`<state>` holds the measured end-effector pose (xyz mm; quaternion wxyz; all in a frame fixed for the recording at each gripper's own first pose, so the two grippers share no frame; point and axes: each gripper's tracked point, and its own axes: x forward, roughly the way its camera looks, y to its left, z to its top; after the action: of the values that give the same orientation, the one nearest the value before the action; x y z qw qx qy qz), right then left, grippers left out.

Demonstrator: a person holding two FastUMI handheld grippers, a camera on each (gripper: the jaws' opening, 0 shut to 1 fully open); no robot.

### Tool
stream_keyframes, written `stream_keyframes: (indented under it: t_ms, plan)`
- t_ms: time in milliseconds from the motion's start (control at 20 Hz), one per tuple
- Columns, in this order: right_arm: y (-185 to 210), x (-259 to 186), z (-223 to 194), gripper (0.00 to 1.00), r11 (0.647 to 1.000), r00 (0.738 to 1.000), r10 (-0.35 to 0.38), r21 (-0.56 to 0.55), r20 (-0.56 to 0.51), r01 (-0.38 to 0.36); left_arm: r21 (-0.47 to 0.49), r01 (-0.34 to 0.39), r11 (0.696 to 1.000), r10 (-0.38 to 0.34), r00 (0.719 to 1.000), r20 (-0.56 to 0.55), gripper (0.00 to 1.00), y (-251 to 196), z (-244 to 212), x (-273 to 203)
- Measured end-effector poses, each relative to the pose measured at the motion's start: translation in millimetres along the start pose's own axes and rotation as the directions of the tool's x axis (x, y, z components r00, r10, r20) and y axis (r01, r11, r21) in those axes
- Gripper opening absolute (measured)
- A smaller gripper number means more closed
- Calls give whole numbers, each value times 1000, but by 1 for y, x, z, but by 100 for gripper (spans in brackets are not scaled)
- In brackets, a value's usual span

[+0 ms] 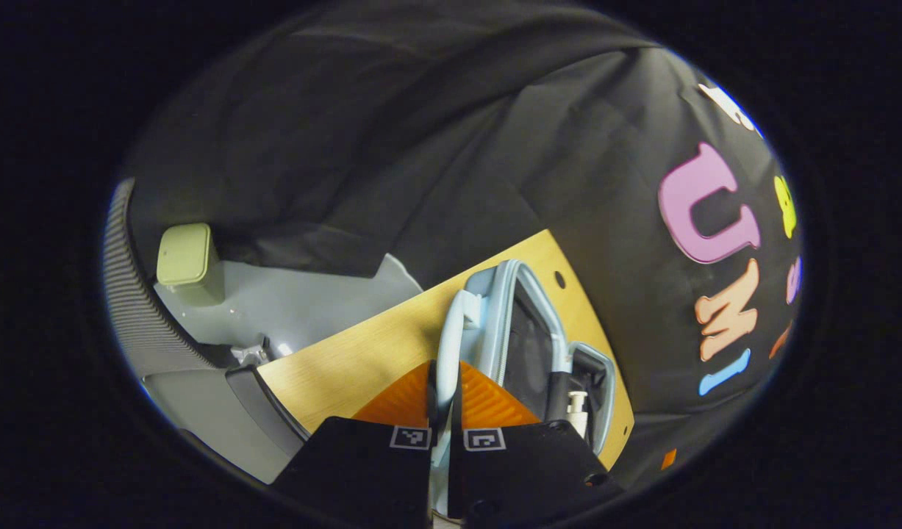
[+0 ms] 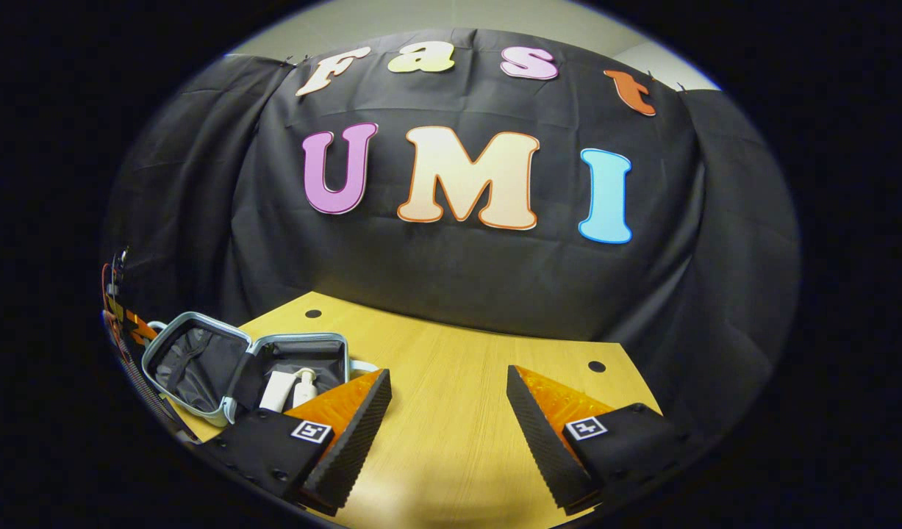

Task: First open the suitcase, pack the skin care products into it, and then close the suitcase.

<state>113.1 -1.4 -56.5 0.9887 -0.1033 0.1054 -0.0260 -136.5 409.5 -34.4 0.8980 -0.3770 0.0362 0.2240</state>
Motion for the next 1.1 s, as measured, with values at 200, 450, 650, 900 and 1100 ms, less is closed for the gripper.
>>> stream_keyframes:
  t_ms: [200,450,650,900,1100]
  plan:
    - [-22,-7,4,99,999,1000,-9,34,27,8,89,84,993,-87,996,33,2,-75,11,-33]
    - [-50,-14,1,100,995,999,-25,98,40,21,182,199,963,-206,978,20,2,-169,-5,-50]
    - [-78,-25,2,99,993,997,-57,109,50,52,269,319,909,-322,946,-34,2,-257,-34,-51]
    - [-105,-40,3,99,991,994,-94,104,63,87,314,469,826,-436,883,-173,2,-345,-90,-24]
    - [-120,-48,-1,99,988,991,-124,102,56,118,310,522,794,-451,849,-276,2,-394,-140,22]
